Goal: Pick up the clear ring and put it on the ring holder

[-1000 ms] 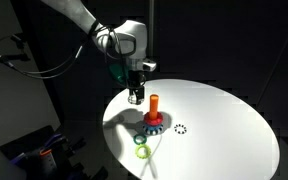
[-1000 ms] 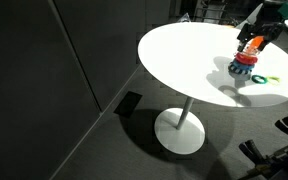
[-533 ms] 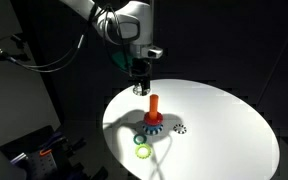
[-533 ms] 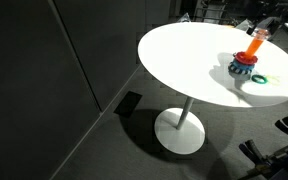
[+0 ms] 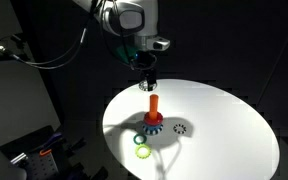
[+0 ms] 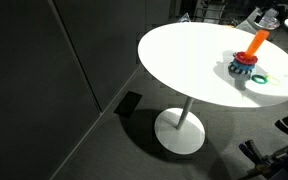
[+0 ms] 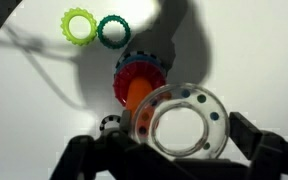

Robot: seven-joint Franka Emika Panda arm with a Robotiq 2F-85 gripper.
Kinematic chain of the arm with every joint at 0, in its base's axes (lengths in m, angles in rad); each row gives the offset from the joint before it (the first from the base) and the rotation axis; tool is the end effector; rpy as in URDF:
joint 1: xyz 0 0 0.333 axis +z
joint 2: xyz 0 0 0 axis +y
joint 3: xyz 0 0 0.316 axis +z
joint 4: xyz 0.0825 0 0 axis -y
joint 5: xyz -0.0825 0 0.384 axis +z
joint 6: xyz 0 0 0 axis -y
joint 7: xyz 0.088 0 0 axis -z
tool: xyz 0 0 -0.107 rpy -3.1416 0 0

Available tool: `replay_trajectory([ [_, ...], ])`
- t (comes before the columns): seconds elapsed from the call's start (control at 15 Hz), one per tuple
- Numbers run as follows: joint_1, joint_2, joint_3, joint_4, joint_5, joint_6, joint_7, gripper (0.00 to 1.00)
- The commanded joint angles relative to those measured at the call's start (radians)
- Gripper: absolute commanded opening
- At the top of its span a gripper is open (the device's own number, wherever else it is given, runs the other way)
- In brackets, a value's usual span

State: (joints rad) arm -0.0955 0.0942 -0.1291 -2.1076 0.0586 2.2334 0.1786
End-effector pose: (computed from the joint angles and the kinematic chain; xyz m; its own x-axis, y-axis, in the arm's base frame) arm 0.5484 -0.1226 0.3762 0.9052 -0.4242 0.0252 -0.4231 -0.9052 -0.0403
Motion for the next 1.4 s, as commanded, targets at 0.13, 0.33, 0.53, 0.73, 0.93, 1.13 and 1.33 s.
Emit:
replay_trajectory([
  [0.13,-0.016,0.016,-0.012,0.046,-0.025,-0.034,0.058,0.7],
  [0.33,-0.02,0.033,-0.017,0.057,-0.023,-0.034,0.067,0.7],
  [0.53,-0.023,0.057,-0.022,0.07,-0.018,-0.036,0.068,0.7],
  [0.73,-0.026,0.082,-0.027,0.083,-0.016,-0.035,0.075,0.7],
  [0.93,-0.027,0.108,-0.031,0.098,-0.012,-0.029,0.08,0.7],
  [1.13,-0.027,0.131,-0.03,0.11,-0.002,-0.025,0.072,0.7],
  [1.33,-0.029,0.148,-0.027,0.118,0.01,-0.033,0.06,0.7],
])
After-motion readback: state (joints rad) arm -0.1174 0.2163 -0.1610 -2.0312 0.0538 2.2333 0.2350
